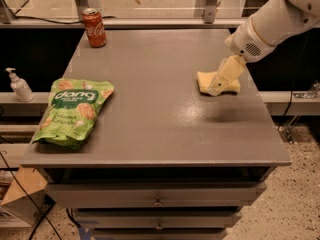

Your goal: Pick sponge

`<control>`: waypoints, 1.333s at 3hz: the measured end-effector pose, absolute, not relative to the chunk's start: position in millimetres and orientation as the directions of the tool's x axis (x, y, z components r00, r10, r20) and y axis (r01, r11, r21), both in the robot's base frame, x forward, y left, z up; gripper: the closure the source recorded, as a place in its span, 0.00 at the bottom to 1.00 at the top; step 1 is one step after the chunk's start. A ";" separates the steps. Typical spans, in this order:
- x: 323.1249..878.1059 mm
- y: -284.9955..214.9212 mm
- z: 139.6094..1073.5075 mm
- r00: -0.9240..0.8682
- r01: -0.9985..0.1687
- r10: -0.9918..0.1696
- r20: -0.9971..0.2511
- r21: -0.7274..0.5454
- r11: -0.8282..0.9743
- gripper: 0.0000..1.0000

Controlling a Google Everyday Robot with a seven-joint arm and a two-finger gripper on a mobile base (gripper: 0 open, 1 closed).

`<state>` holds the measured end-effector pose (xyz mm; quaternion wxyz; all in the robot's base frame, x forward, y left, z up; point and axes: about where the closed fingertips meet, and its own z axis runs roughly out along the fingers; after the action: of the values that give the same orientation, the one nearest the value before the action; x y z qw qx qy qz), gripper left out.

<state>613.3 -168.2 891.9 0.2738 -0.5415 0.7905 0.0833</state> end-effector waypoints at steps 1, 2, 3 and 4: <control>632.6 -168.8 867.9 -0.302 -0.899 -0.794 -0.527 -0.120 0.422 0.00; 643.9 -168.8 840.2 -0.341 -0.898 -0.780 -0.525 -0.064 0.436 0.00; 646.3 -174.4 820.0 -0.378 -0.892 -0.768 -0.518 -0.018 0.451 0.18; 643.7 -181.7 822.8 -0.389 -0.885 -0.759 -0.521 -0.018 0.466 0.41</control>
Offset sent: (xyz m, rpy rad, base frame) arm 0.0440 -0.0051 -0.0823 0.0603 0.1554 -0.0597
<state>643.7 -181.7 822.8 0.2364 -0.4994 0.8229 0.1324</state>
